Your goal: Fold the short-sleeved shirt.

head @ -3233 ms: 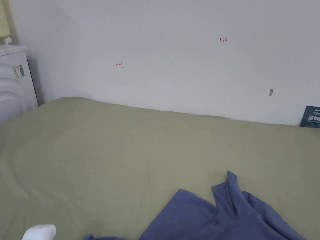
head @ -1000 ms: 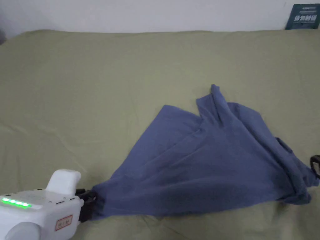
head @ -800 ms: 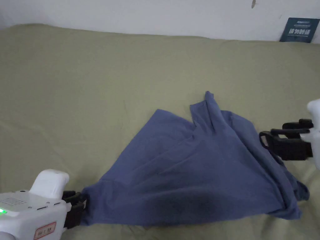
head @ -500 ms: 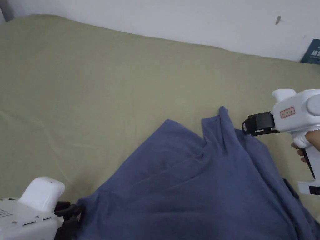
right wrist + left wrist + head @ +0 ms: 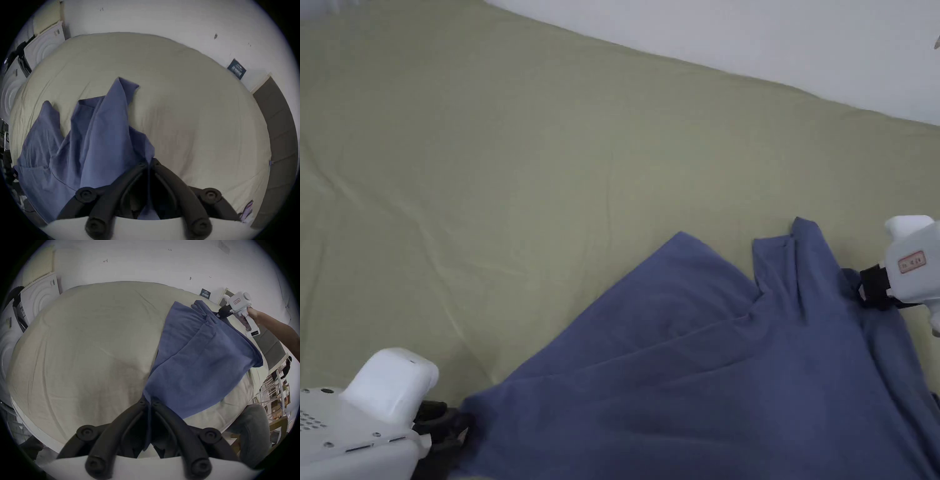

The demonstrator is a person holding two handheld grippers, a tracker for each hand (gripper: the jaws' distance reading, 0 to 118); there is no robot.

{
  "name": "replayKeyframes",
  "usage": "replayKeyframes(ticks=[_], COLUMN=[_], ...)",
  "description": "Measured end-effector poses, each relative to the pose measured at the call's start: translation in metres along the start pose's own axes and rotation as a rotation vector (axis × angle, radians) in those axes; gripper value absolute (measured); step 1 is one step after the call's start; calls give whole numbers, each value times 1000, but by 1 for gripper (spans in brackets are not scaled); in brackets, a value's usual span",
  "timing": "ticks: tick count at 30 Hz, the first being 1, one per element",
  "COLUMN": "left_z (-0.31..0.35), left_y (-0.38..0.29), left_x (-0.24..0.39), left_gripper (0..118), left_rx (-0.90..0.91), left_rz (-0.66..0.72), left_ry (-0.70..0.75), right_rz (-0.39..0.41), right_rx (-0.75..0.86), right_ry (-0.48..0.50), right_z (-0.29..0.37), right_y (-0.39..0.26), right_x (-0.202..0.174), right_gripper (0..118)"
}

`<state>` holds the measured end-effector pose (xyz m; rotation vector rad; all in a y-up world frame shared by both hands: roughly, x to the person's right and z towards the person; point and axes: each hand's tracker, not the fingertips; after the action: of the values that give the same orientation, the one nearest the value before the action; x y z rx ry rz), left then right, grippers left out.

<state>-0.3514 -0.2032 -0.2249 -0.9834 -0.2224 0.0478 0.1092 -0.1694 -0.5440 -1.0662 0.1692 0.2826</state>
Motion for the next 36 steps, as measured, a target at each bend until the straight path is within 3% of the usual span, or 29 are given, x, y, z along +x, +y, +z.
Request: replayKeyframes(ticks=[2, 5, 9, 15, 23, 27, 30, 36], left_z=[1, 6, 22, 47, 75, 84, 83, 75], left_y=[0, 3, 16, 41, 133, 182, 221, 302], left_x=[1, -3, -8, -6, -8, -10, -9, -3], left_gripper=[2, 2, 2, 2, 2, 2, 2, 2], left_rx=[16, 56, 105, 179, 323, 415, 429, 440], left_rz=[-3, 34, 51, 19, -93, -89, -93, -166], left_ry=[-10, -30, -46, -58, -26, -22, -16, 66], right_rz=[-44, -173, -237, -211, -200, -167, -184, -146], right_rx=[34, 129, 200, 287, 434, 518, 540, 577], right_ry=[3, 53, 92, 92, 60, -22, -30, -140], right_z=[11, 39, 72, 119, 197, 217, 228, 251], right_y=[0, 1, 3, 5, 30, 44, 59, 101], right_x=[4, 18, 31, 34, 48, 54, 63, 82], right_gripper=[1, 1, 1, 1, 1, 1, 1, 1])
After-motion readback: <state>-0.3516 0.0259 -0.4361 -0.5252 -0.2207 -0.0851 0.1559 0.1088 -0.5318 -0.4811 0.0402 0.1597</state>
